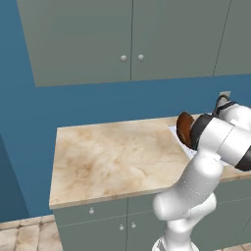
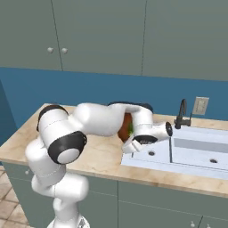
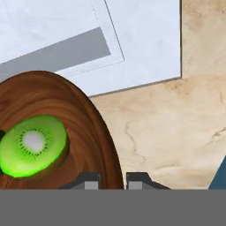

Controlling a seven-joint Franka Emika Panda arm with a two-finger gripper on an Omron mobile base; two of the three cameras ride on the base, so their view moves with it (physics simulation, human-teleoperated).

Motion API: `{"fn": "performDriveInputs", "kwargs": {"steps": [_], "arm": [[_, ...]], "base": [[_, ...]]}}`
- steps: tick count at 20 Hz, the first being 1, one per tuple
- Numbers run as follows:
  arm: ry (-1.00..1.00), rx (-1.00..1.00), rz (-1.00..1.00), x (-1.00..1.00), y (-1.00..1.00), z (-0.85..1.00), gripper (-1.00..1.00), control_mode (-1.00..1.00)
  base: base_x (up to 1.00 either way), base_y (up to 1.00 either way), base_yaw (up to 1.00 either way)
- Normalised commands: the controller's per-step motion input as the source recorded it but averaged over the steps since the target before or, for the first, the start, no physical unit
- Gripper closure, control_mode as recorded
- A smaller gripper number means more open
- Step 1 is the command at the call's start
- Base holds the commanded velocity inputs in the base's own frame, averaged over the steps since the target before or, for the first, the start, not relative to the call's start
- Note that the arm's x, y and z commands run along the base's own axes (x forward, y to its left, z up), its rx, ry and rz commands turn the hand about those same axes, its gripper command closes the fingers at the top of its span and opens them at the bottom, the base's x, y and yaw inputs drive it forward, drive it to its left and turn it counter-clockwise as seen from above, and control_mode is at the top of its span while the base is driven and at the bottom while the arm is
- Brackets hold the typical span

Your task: Dump the lime and kiwi from the bowl so the bowl can be washed. Place the bowl in the sink after clearing the leftovers.

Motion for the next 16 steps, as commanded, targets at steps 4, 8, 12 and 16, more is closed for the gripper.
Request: {"fn": "performDriveInputs", "kwargs": {"steps": [4,8,12,16], "arm": [[0.03,0.22,-0.01,0.00,-0.01,-0.19,1.00,-1.00],[0.00,0.15,0.00,0.03,0.00,-0.10,1.00,-1.00],[0.00,0.11,0.00,0.12,0.00,0.00,1.00,-1.00],[0.01,0.17,-0.01,0.15,-0.05,0.00,1.00,-1.00]], "base": [[0.00,0.00,0.00],[0.00,0.00,0.00],[0.00,0.00,0.00],[0.00,0.00,0.00]]}}
